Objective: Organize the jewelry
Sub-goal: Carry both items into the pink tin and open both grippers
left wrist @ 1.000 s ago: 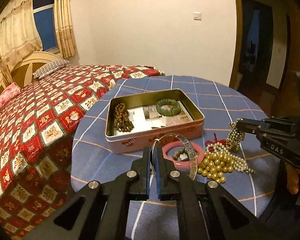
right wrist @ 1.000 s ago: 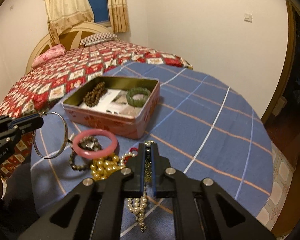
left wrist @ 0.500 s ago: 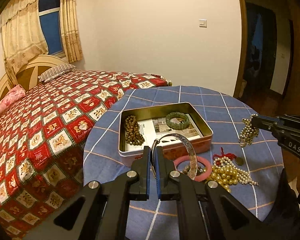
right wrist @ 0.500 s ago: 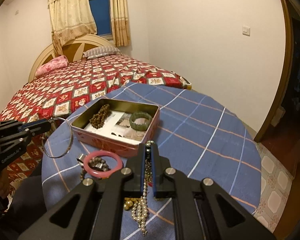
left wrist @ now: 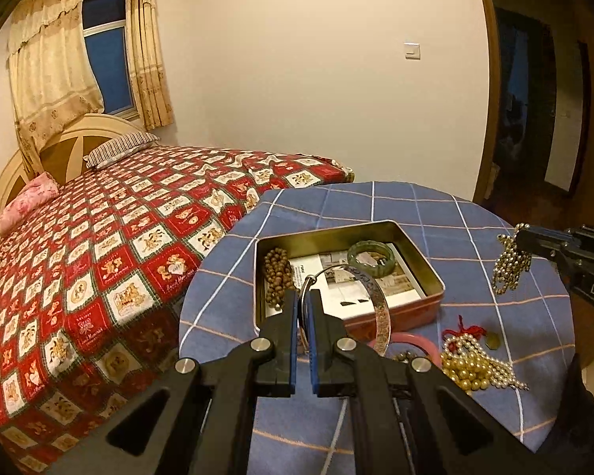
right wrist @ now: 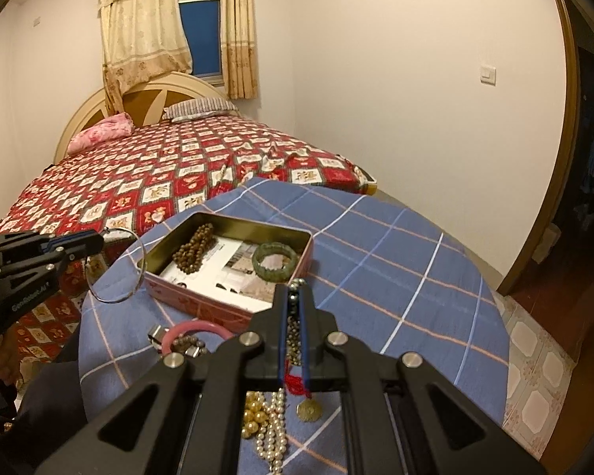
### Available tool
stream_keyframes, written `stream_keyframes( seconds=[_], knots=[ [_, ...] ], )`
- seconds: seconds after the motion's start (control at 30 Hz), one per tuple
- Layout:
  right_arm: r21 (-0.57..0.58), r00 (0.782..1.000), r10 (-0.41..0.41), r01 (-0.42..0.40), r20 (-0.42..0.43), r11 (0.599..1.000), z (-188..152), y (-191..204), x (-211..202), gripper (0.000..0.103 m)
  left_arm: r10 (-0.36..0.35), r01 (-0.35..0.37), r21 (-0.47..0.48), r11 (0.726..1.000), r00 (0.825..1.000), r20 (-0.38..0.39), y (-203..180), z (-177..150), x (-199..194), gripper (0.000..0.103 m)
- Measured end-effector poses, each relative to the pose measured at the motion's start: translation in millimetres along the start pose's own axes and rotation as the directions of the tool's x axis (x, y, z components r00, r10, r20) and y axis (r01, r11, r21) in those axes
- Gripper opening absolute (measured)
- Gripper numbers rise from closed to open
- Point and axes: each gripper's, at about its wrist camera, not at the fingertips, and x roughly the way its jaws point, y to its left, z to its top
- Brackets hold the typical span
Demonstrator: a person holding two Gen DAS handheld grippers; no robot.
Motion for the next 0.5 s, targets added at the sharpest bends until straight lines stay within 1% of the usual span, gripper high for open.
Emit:
stream_keyframes(
  seconds=[0.5],
  knots=[
    [-0.041, 1.000, -0.007, 0.008, 0.018, 0.999, 23.1, 3.0, 13.2, 0.007, 0.020, -0.021, 0.031, 0.999, 1.000, 0.018, 2.2, 24.2, 17.0, 0.003]
  ],
)
